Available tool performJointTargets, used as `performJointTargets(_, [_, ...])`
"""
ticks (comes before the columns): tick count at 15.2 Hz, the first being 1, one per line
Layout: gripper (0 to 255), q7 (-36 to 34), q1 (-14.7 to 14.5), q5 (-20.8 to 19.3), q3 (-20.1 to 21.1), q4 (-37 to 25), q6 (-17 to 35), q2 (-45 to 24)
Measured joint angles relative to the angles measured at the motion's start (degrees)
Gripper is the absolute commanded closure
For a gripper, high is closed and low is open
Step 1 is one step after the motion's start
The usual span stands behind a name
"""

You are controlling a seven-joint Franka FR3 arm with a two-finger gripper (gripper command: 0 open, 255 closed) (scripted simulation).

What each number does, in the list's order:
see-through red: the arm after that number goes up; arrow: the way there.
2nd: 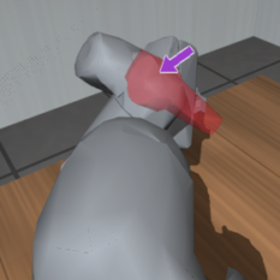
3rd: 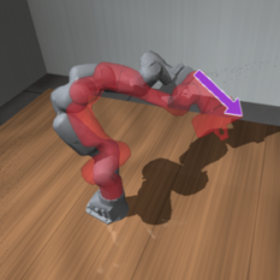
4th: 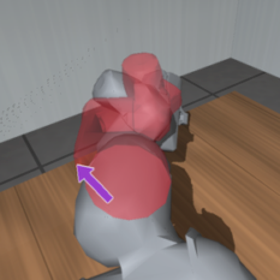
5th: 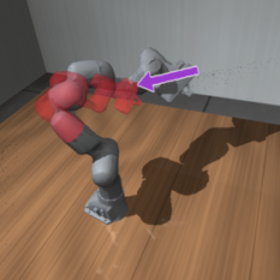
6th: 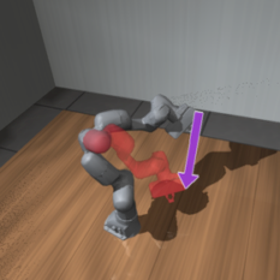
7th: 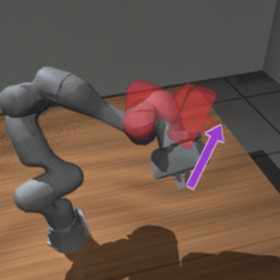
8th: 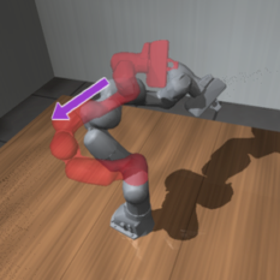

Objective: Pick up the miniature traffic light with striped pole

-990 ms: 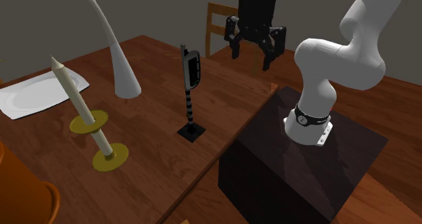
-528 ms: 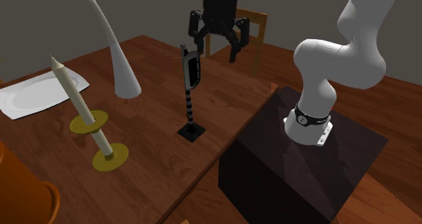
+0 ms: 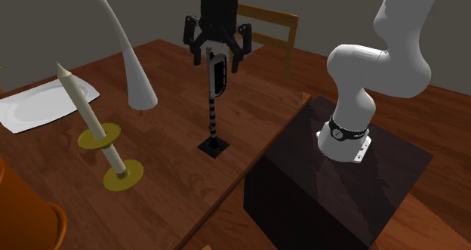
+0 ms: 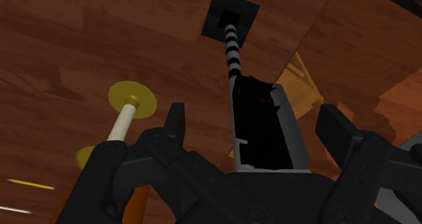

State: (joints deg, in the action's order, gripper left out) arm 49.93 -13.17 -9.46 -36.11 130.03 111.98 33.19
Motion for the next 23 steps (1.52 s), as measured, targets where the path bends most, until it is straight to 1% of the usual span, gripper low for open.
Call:
performJointTargets(4, [0,0.55,0.11,-0.3,-0.88,2.53,2.82,-0.21])
performJointTargets(5, [255,0.56,0.09,-0.31,-0.94,2.83,3.17,-0.28])
performJointTargets(15, [255,0.55,0.12,-0.33,-0.95,3.13,3.47,-0.22])
performJointTargets(23, [255,-0.03,-0.23,0.29,0.36,-1.95,-1.78,-0.09])
